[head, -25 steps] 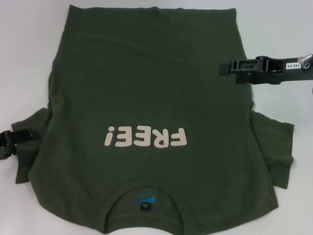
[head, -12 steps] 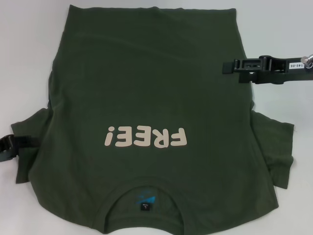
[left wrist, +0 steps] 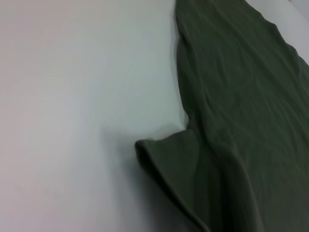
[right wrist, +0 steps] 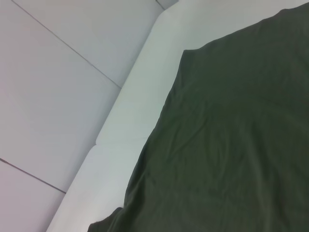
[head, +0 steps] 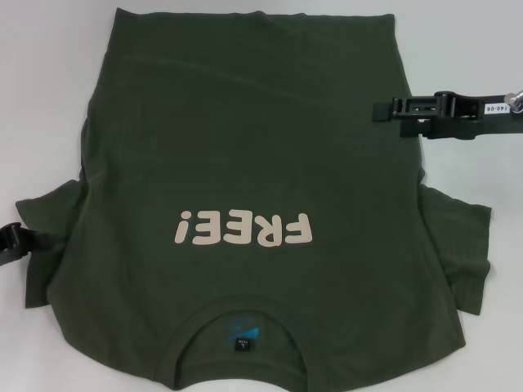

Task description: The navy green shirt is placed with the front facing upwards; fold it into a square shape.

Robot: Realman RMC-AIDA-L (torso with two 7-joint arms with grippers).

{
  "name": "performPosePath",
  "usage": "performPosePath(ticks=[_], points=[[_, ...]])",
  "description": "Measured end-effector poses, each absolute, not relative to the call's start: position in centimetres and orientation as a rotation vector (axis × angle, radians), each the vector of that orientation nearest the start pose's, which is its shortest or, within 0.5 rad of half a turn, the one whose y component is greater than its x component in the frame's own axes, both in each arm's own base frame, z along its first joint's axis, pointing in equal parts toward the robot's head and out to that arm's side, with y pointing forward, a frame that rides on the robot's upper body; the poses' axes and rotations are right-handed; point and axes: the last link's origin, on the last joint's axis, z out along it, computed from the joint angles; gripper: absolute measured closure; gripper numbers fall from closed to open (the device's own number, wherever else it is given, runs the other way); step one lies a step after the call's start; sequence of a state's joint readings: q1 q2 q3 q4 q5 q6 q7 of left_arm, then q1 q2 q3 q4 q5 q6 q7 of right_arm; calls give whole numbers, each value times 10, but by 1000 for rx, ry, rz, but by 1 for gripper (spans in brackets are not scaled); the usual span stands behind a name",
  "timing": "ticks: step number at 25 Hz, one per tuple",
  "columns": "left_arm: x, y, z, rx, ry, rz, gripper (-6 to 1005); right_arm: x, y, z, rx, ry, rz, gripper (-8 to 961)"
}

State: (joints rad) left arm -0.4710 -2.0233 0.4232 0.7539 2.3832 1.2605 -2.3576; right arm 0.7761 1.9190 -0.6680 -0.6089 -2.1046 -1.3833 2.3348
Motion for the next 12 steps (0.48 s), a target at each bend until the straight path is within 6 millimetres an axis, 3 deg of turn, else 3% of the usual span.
performPosePath(ticks=[3, 12], points=[[-372, 332, 67, -1776, -1822, -467, 984, 226, 422, 59, -2318, 1594, 666, 14], [-368, 345, 80, -1862, -1644, -185, 991, 227, 422, 60, -2310, 1594, 669, 14]])
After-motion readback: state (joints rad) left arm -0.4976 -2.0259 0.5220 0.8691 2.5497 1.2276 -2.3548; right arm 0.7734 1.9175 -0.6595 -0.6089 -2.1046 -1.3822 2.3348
